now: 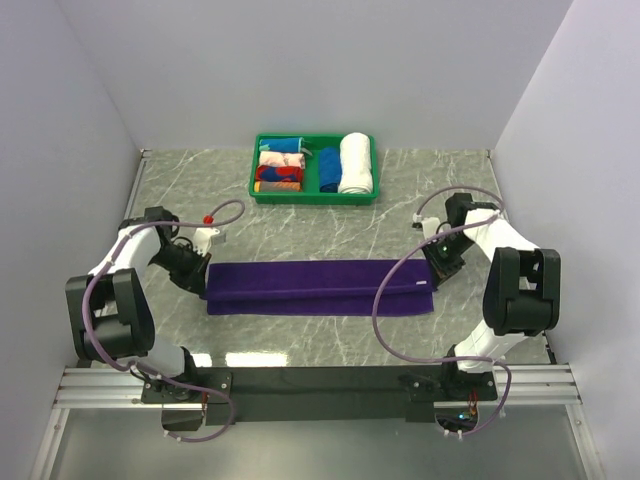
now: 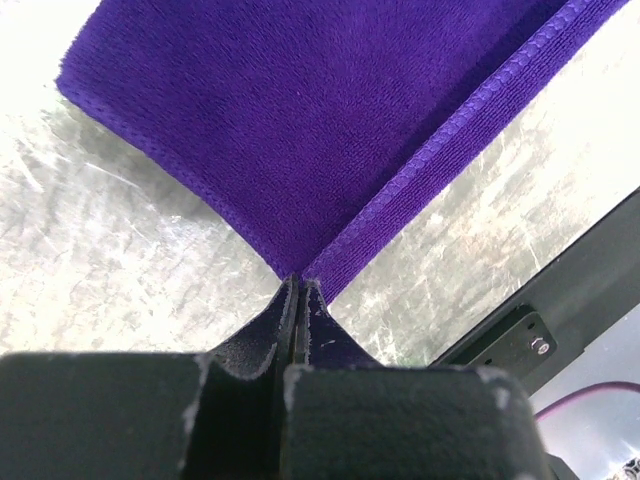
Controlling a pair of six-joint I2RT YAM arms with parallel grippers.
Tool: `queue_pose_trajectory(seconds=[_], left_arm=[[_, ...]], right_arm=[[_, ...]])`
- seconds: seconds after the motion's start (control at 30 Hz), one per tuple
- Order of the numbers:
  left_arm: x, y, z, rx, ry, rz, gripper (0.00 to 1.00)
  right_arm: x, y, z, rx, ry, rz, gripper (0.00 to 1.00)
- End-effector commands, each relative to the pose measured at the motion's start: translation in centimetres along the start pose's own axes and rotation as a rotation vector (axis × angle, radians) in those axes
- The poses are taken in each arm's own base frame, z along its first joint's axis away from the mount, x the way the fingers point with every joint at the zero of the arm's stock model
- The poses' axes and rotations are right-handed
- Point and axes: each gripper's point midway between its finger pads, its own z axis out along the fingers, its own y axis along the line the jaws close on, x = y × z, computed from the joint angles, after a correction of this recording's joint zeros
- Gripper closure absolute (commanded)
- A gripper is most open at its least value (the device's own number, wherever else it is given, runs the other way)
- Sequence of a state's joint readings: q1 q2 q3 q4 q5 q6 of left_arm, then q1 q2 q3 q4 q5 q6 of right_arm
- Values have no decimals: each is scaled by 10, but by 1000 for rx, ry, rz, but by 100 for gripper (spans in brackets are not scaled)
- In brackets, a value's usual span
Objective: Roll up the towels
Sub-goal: Fold the towel
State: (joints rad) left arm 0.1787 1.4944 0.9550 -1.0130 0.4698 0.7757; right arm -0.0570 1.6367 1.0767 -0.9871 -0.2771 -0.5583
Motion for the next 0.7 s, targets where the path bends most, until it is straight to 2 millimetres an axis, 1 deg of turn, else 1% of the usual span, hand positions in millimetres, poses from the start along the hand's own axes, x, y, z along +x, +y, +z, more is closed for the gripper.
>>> queue_pose_trajectory(seconds=[0.0, 0.2, 0.33, 0.4, 0.6, 0.67], left_arm=[[6, -3, -4, 0, 21, 47, 99], [13, 0, 3, -5, 42, 41, 99], [13, 0, 6, 3, 43, 32, 99], [9, 1, 3, -2, 33, 35, 99], [-3, 0, -11, -2, 9, 48, 99], [-2, -2, -13, 2, 13, 53, 99]], right_arm=[[12, -5, -1, 27, 28, -25, 100], [22, -3, 9, 19, 52, -33, 100], [24, -2, 8, 15, 53, -36, 100], [23, -2, 6, 15, 48, -37, 100], [10, 2, -17, 17, -2, -59, 100], [11, 6, -22, 6, -5, -68, 100]])
